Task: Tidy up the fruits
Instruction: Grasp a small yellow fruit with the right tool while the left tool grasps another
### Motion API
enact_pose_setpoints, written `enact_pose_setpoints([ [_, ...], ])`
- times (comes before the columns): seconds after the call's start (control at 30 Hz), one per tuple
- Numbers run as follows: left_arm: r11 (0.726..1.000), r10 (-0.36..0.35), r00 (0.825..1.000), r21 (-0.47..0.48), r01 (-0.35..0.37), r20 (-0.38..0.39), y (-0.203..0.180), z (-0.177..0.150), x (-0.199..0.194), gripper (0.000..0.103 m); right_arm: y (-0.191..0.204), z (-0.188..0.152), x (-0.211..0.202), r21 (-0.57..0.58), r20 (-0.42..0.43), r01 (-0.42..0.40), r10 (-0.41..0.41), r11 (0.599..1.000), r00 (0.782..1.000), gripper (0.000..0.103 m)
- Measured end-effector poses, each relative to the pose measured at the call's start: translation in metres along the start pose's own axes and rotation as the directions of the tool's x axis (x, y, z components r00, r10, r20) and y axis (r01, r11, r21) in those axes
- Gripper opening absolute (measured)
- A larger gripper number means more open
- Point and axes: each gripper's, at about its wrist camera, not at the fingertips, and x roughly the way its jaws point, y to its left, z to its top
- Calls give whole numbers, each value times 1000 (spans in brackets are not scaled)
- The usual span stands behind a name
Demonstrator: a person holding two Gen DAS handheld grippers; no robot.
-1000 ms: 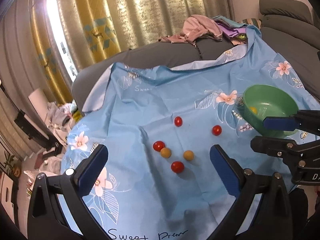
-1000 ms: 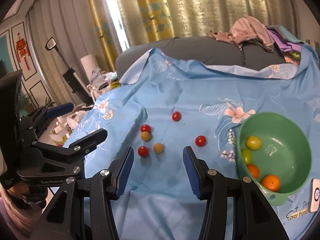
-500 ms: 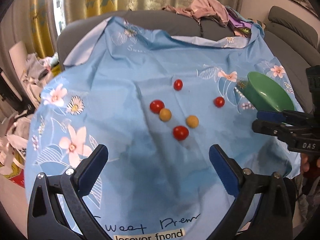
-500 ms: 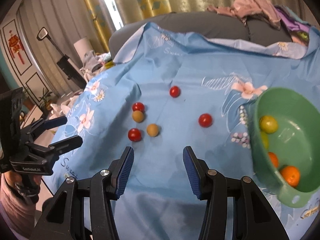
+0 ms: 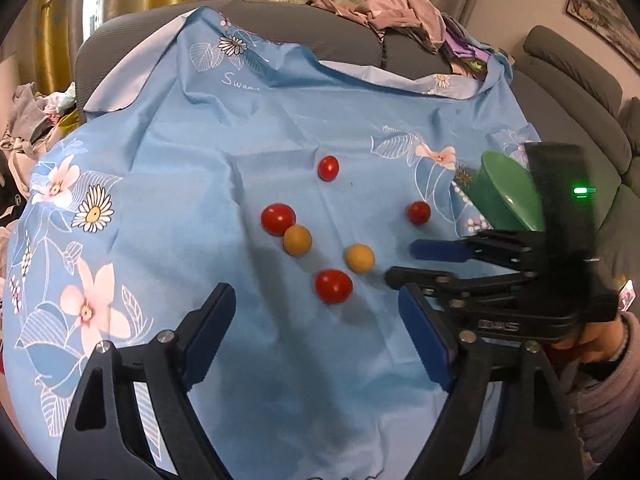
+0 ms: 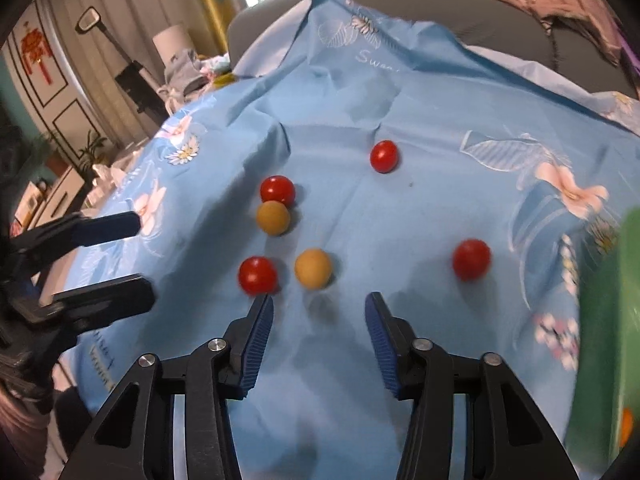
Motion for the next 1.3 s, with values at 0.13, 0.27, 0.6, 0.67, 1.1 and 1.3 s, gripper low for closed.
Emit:
enact_pose_setpoints([
  [0.13, 1000, 7, 1000, 0, -7, -4, 6, 7, 5, 81, 0, 11, 20, -12, -35, 3, -3, 1000, 999, 42],
  [0.27, 1000, 4, 1000, 6, -4, -10, 8, 14, 12, 78, 1, 16, 37, -37, -72, -8, 5, 999, 997, 33],
  [0.6, 999, 1, 998, 34, 1, -61, -5, 32, 45, 62, -17, 9, 20, 7, -23, -32, 32, 999, 999, 28],
  [0.67, 999, 4, 996, 36, -1, -86, -8, 35, 57, 58, -23, 4, 7, 26, 5, -42, 42, 999, 999, 28],
  [1.1, 989, 146, 970, 41, -140, -195, -1, 41, 111, 33, -30, -11, -27, 48, 95, -88, 83, 995, 992, 28],
  [1.3, 986, 168, 968, 47, -162, -184, 2, 42, 112, 25, -33, -13, -28, 61, 106, -96, 89, 993, 990, 28],
])
